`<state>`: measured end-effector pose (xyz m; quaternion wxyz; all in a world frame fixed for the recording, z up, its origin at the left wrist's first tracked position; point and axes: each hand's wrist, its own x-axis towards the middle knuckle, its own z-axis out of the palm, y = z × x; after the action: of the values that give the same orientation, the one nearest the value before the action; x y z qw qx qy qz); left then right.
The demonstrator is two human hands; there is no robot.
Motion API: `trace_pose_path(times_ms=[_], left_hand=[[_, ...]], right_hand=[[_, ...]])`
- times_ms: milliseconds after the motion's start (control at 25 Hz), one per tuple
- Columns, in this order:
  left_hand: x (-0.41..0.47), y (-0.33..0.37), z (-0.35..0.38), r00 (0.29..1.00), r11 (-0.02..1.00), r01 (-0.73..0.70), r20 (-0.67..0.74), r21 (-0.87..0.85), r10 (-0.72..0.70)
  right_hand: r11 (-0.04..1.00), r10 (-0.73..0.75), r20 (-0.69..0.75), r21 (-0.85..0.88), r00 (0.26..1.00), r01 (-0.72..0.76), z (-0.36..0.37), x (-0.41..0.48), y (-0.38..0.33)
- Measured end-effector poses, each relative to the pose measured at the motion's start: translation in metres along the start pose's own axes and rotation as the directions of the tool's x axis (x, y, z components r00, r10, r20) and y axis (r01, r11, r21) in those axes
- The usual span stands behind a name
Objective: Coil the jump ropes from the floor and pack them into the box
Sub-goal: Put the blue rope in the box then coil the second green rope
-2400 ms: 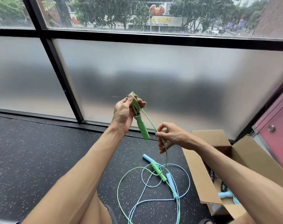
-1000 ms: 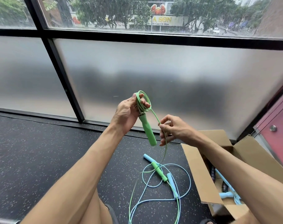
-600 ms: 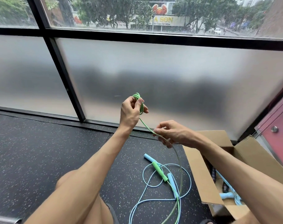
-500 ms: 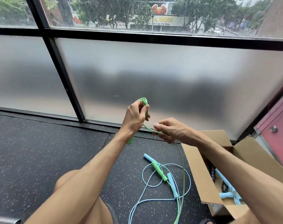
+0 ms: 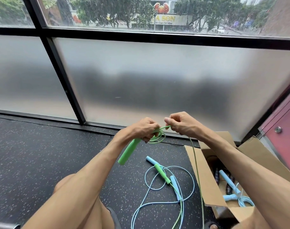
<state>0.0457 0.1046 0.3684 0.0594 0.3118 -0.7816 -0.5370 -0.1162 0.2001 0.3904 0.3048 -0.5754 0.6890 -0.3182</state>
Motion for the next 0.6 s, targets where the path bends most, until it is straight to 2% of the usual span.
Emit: trace_pose_path(times_ms=[80,160,280,440,520,600], left_hand=[[-0.005,0.002,-0.005,0.999,0.992,0.021,0.052,-0.127,-0.015],[-0.01,0.002,-0.012,0.989,0.937,-0.008,0.133,-0.35,0.058],[-0.013,0.006,-0.017,0.963,0.728,-0.007,0.191,-0.686,0.19],[-0.014,0.011,-0.021,0.964,0.442,-0.087,0.036,-0.893,0.262],[-0.012,0.012,-0.023,0.968,0.37,-0.145,-0.054,-0.918,0.245],[-0.01,0.012,-0.023,0.962,0.342,-0.246,-0.185,-0.907,0.2]], right_hand=[[0.999,0.007,-0.043,0.042,0.999,-0.005,-0.002,0.001,0.003],[0.992,0.019,-0.06,0.127,0.998,-0.011,-0.002,0.001,0.007],[0.971,0.029,-0.084,0.238,0.996,-0.008,0.005,0.002,0.011],[0.927,0.054,-0.027,0.373,0.998,-0.04,0.014,0.001,0.012],[0.911,0.079,0.058,0.401,0.995,-0.096,0.017,-0.002,0.014],[0.89,0.105,0.149,0.427,0.983,-0.16,0.019,-0.006,0.015]])
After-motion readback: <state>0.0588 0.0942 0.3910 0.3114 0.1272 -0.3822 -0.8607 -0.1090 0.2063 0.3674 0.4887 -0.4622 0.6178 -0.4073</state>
